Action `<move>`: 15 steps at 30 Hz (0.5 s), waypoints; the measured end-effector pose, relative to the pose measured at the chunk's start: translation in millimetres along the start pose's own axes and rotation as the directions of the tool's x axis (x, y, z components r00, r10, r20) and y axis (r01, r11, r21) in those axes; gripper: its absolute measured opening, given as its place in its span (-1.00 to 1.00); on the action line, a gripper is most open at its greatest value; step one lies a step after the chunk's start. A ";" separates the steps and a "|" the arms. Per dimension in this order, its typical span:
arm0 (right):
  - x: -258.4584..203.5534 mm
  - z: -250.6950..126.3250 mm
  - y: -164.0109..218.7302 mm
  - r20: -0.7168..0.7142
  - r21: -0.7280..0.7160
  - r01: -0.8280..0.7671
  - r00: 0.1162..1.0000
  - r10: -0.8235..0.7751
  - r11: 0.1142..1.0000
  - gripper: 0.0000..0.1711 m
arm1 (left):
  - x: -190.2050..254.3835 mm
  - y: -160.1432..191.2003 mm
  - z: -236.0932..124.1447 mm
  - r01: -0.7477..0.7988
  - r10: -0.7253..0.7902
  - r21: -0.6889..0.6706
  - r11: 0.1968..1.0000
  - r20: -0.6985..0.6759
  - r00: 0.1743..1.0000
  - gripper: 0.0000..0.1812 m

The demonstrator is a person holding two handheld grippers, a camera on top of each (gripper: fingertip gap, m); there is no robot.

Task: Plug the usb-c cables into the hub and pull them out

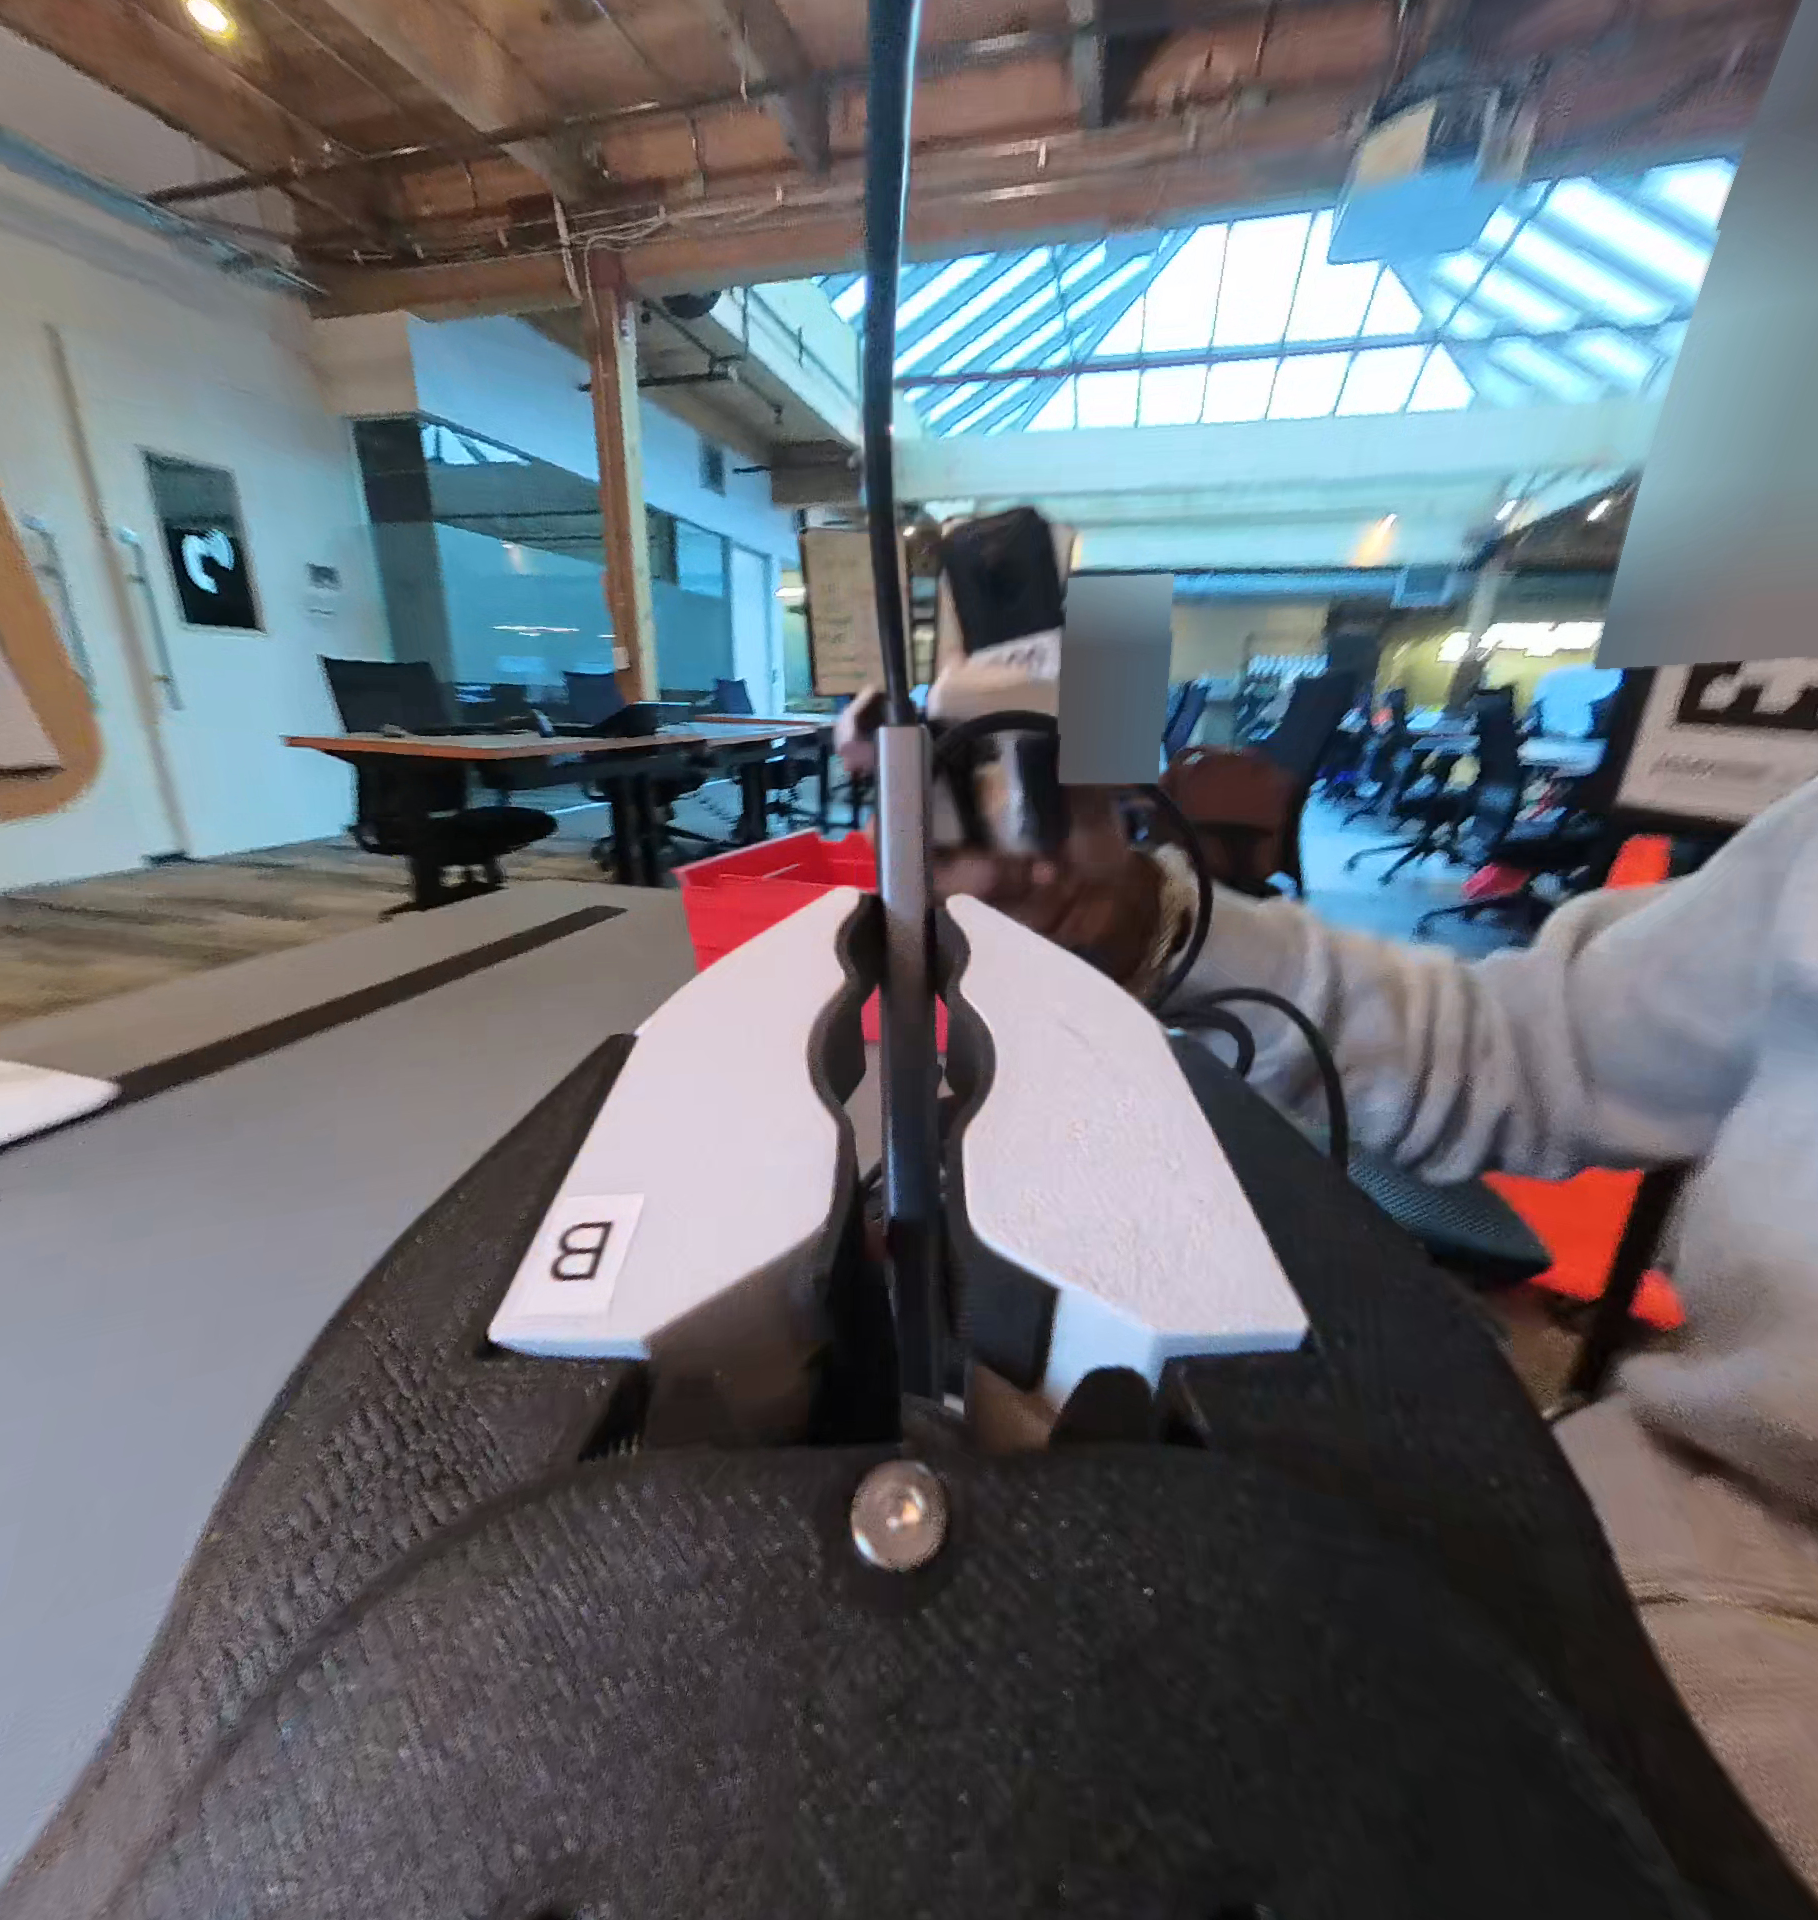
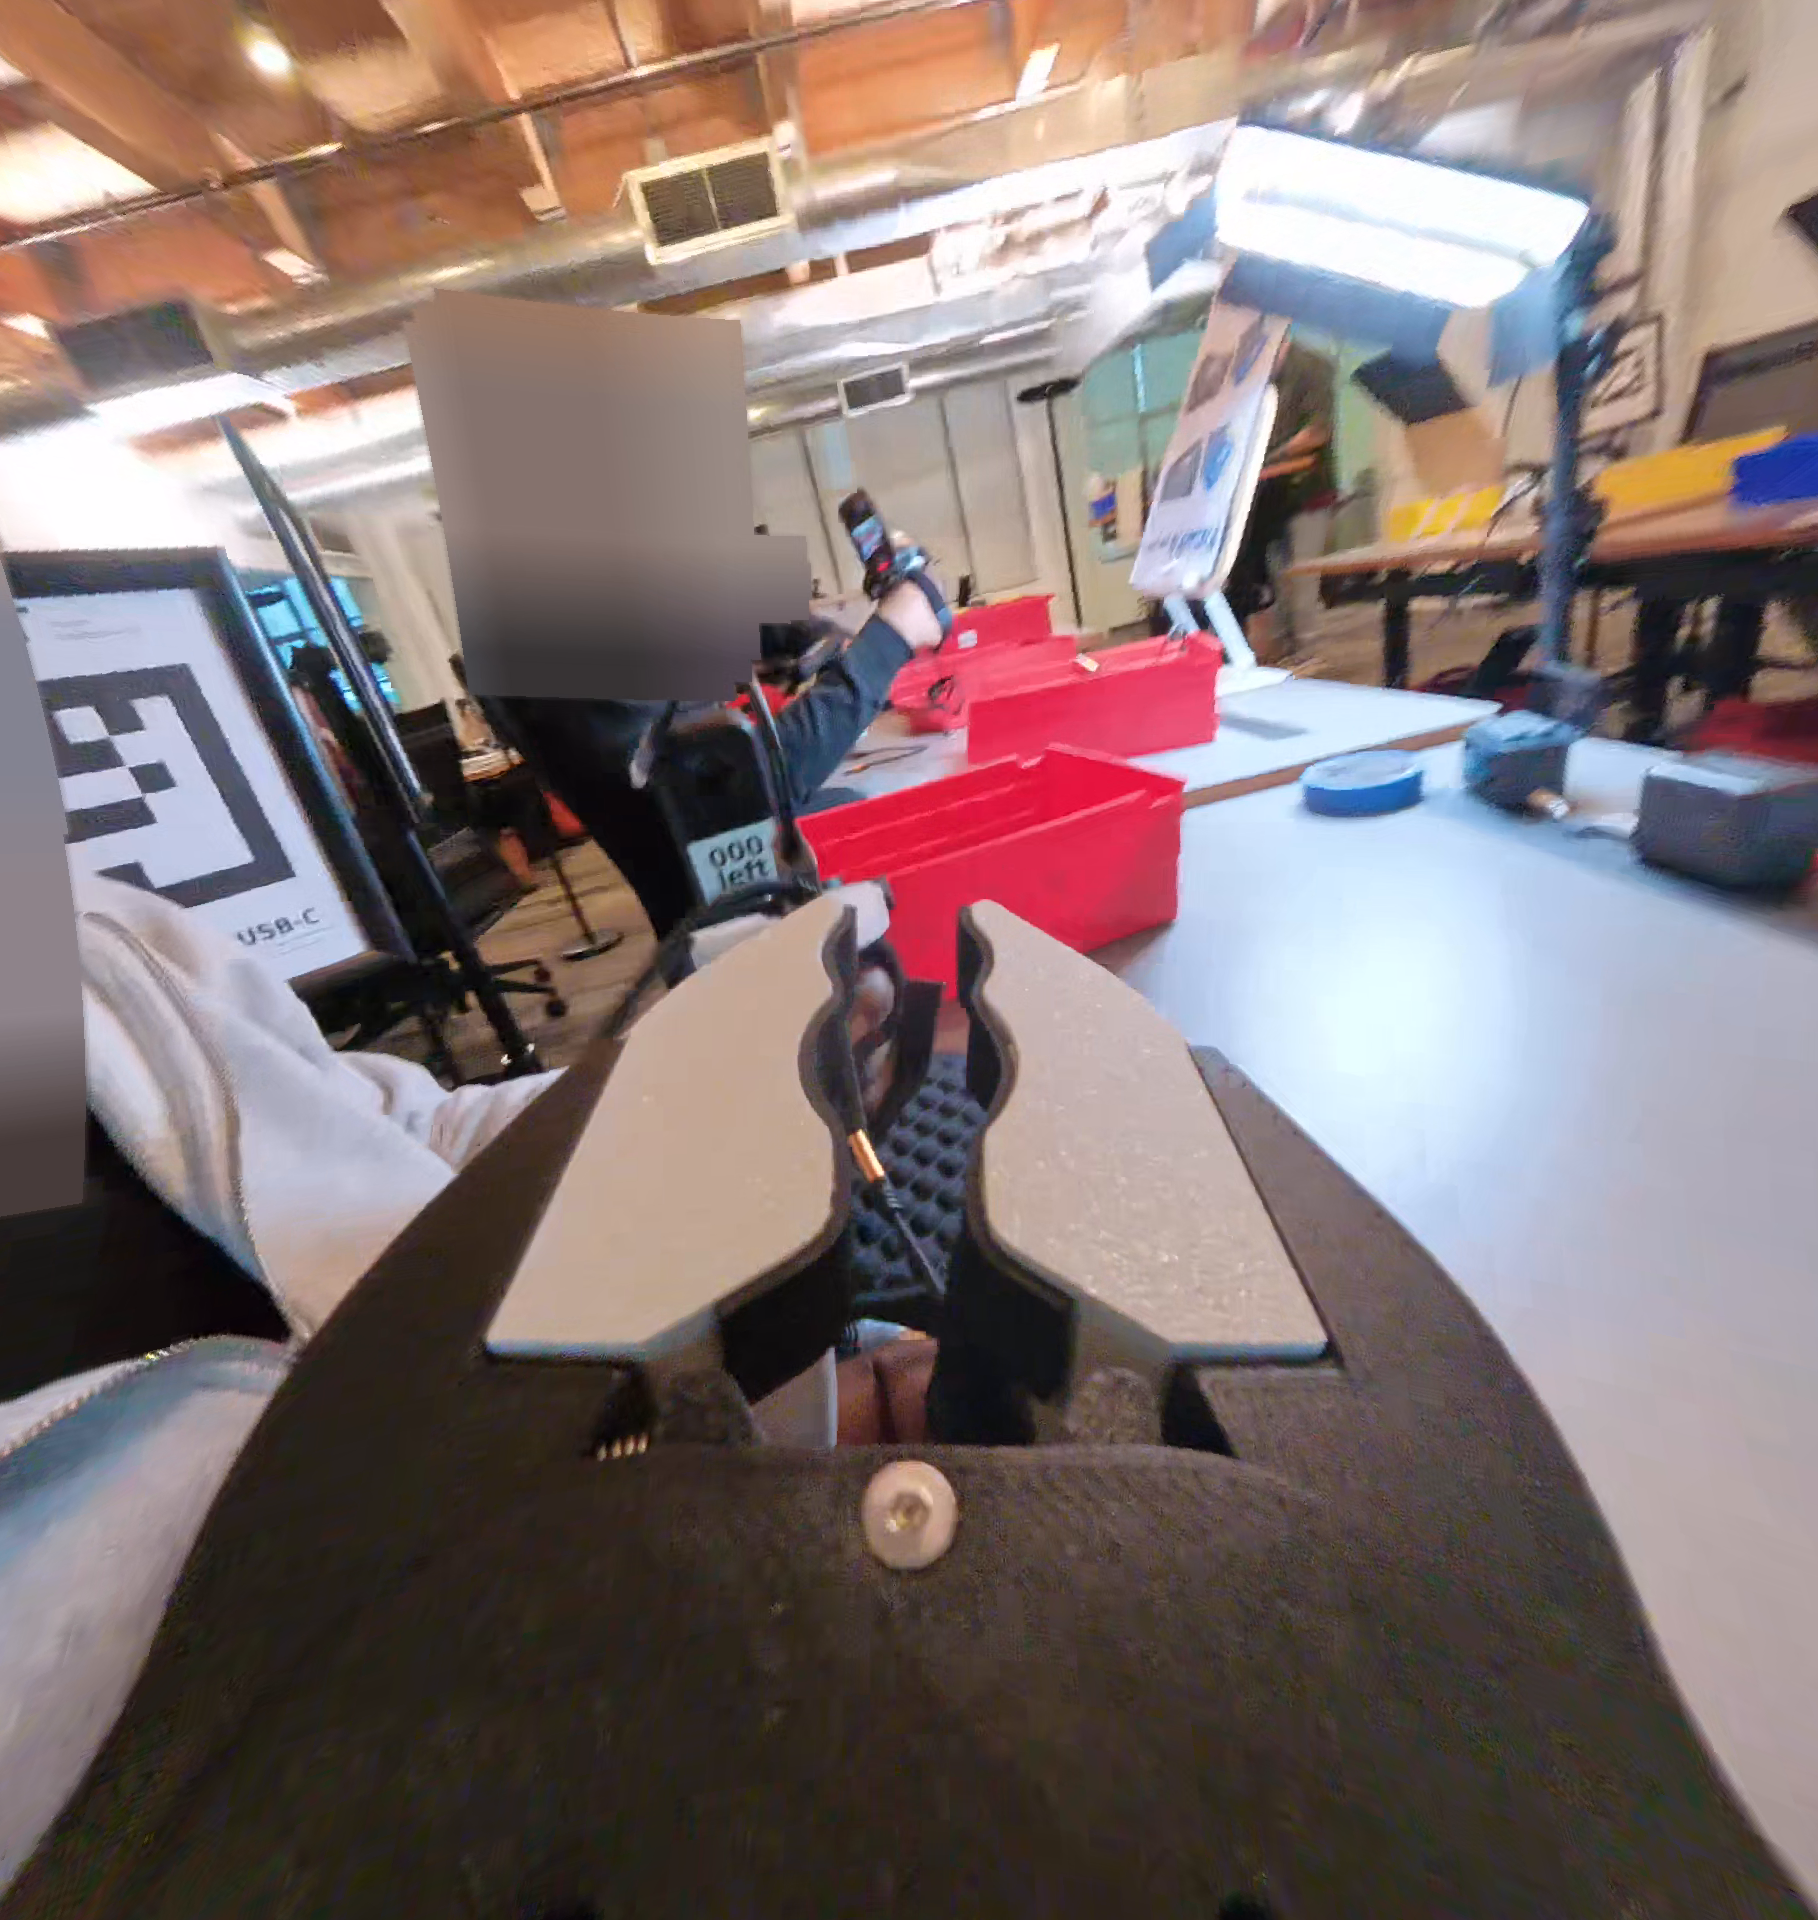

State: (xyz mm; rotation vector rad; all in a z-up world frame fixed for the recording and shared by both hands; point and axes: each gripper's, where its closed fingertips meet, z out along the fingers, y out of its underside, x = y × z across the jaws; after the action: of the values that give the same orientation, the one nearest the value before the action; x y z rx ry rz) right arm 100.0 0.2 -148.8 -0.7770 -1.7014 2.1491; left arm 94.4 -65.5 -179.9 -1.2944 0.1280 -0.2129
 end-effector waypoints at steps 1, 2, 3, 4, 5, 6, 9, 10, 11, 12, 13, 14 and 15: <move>3.9 6.6 12.4 0.014 -0.009 -0.013 1.000 0.013 1.000 -0.82 | 0.0 1.6 -0.4 0.050 -0.049 0.019 0.999 -0.017 0.999 -0.88; 4.5 13.7 21.8 0.038 -0.005 -0.024 0.999 0.024 1.000 -0.84 | 0.3 3.4 -0.6 0.097 -0.096 0.040 0.994 -0.033 0.995 -0.88; 0.0 20.8 28.7 0.084 0.006 -0.038 0.996 0.037 0.999 -0.85 | 0.4 6.3 -0.6 0.144 -0.141 0.054 0.988 -0.049 0.989 -0.89; -5.3 27.5 34.7 0.126 0.007 -0.049 0.991 0.048 0.999 -0.84 | -0.1 9.9 -1.1 0.185 -0.181 0.059 0.981 -0.062 0.982 -0.88; -8.6 33.4 42.2 0.144 -0.014 -0.045 0.988 0.047 0.999 -0.82 | -0.9 13.7 -2.2 0.218 -0.213 0.057 0.974 -0.073 0.974 -0.88; -9.0 38.8 50.2 0.136 -0.040 -0.024 0.990 0.029 0.999 -0.78 | -2.1 16.4 -3.6 0.241 -0.236 0.061 0.969 -0.079 0.968 -0.89; -9.4 49.3 67.5 0.106 -0.089 0.036 0.994 -0.027 0.995 -0.77 | -3.0 15.9 -5.7 0.292 -0.283 0.080 0.953 -0.104 0.953 -0.88; -9.6 51.6 69.2 0.100 -0.091 0.033 0.995 -0.023 0.995 -0.77 | -2.7 16.0 -5.5 0.290 -0.281 0.079 0.954 -0.105 0.954 -0.88; -10.5 53.3 68.4 0.102 -0.079 0.020 0.995 -0.011 0.997 -0.81 | -3.1 17.8 -5.0 0.291 -0.284 0.074 0.954 -0.100 0.954 -0.88; -12.3 54.8 67.0 0.111 -0.064 0.000 0.994 0.007 0.998 -0.86 | -3.0 19.8 -4.2 0.298 -0.290 0.067 0.952 -0.099 0.952 -0.88; -14.4 55.8 66.7 0.125 -0.058 -0.016 0.992 0.024 0.998 -0.91 | -2.7 20.8 -3.6 0.305 -0.298 0.064 0.950 -0.100 0.949 -0.88; -15.2 56.1 66.9 0.130 -0.060 -0.029 0.991 0.037 0.998 -0.91 | -2.1 20.5 -4.1 0.305 -0.298 0.064 0.950 -0.105 0.949 -0.88; -15.0 55.8 68.2 0.131 -0.075 -0.036 0.990 0.045 0.997 -0.92 | -1.9 21.7 -4.4 0.300 -0.294 0.056 0.952 -0.103 0.950 -0.88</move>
State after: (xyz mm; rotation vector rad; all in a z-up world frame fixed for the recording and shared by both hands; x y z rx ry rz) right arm 87.1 -70.4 -202.1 -0.7077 -1.8537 2.2217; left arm 93.5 -63.6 -202.0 -1.2298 0.0036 -0.5324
